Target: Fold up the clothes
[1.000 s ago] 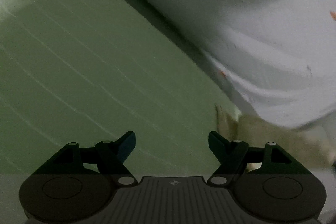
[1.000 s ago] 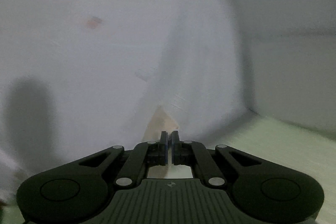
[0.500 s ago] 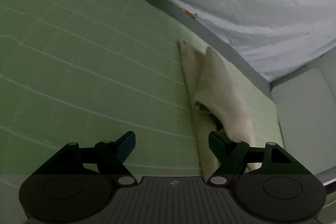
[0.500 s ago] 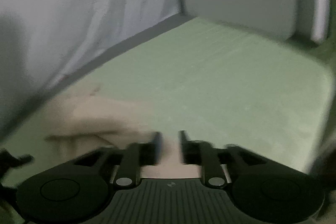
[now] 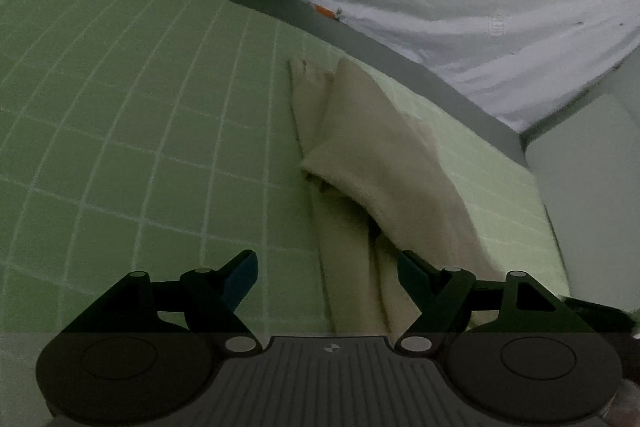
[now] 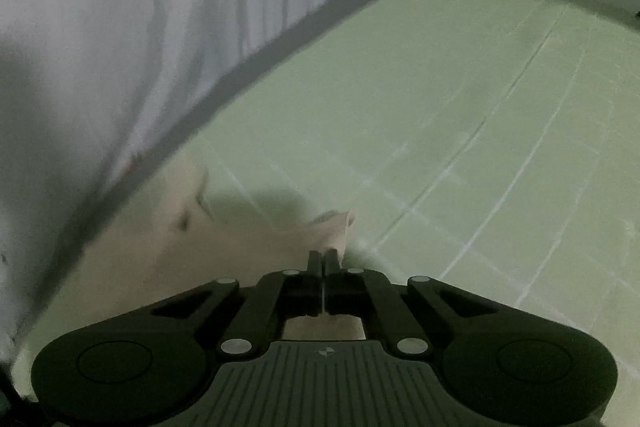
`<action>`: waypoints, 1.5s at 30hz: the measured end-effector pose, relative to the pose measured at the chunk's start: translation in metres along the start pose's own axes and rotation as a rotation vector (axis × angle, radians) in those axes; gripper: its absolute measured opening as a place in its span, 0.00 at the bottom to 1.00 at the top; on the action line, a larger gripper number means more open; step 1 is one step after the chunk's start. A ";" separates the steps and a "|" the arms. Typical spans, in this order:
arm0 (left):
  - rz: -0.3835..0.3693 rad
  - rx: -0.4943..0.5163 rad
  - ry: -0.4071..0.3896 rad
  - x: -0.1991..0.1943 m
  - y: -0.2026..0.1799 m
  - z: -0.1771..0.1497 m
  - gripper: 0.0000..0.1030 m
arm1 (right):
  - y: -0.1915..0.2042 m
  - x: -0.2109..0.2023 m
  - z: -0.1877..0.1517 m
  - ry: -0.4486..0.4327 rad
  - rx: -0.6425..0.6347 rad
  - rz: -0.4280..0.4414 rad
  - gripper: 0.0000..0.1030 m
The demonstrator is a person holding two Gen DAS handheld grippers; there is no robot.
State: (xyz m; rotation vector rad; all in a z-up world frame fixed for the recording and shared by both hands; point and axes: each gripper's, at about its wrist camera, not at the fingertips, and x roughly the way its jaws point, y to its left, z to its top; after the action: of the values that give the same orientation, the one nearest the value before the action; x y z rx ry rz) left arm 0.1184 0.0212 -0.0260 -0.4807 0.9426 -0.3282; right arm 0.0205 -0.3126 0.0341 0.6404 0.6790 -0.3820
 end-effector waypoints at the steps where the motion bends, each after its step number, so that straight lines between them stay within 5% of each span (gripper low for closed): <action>1: 0.000 -0.007 -0.007 0.001 -0.001 0.001 0.78 | 0.000 -0.016 0.003 -0.021 0.003 0.003 0.01; 4: 0.000 -0.026 -0.024 0.004 -0.004 0.005 0.78 | -0.003 -0.065 0.002 -0.054 -0.015 -0.019 0.01; 8: 0.010 -0.021 -0.030 0.009 -0.008 0.009 0.78 | -0.015 -0.096 -0.010 0.029 -0.026 -0.080 0.01; 13: 0.023 0.009 -0.018 0.017 -0.013 0.014 0.78 | -0.049 -0.087 -0.043 0.244 0.079 -0.126 0.01; 19: 0.072 0.110 -0.009 0.023 -0.023 0.014 0.78 | -0.057 -0.087 -0.062 0.314 0.064 -0.154 0.01; 23: 0.078 0.087 -0.028 0.019 -0.015 0.018 0.78 | -0.067 -0.066 -0.069 0.451 0.046 -0.153 0.08; 25: 0.087 0.066 -0.049 0.015 -0.006 0.023 0.78 | -0.068 -0.067 -0.052 0.382 0.057 -0.114 0.18; 27: 0.105 0.038 -0.061 0.014 0.006 0.031 0.78 | -0.064 -0.067 -0.030 0.284 0.017 -0.073 0.44; 30: 0.130 -0.022 -0.096 0.018 0.020 0.046 0.78 | -0.053 -0.033 0.004 0.198 -0.087 0.009 0.45; 37: 0.044 -0.034 -0.114 0.064 0.014 0.082 0.85 | 0.019 0.144 0.071 0.343 -0.312 0.393 0.48; 41: 0.048 0.034 -0.140 0.083 0.004 0.090 0.85 | 0.062 0.217 0.092 0.402 -0.320 0.548 0.64; 42: 0.052 0.047 -0.146 0.085 0.001 0.089 0.81 | 0.075 0.232 0.096 0.415 -0.334 0.584 0.67; 44: 0.100 0.084 -0.169 0.087 -0.005 0.083 0.56 | 0.097 0.253 0.103 0.431 -0.370 0.632 0.68; 45: 0.128 0.092 -0.181 0.088 -0.008 0.080 0.34 | 0.111 0.259 0.101 0.420 -0.426 0.636 0.68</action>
State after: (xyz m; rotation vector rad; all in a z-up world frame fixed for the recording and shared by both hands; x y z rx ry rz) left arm 0.2328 -0.0068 -0.0435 -0.3576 0.7742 -0.2071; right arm 0.3114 -0.3279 -0.0353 0.4955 0.8773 0.4917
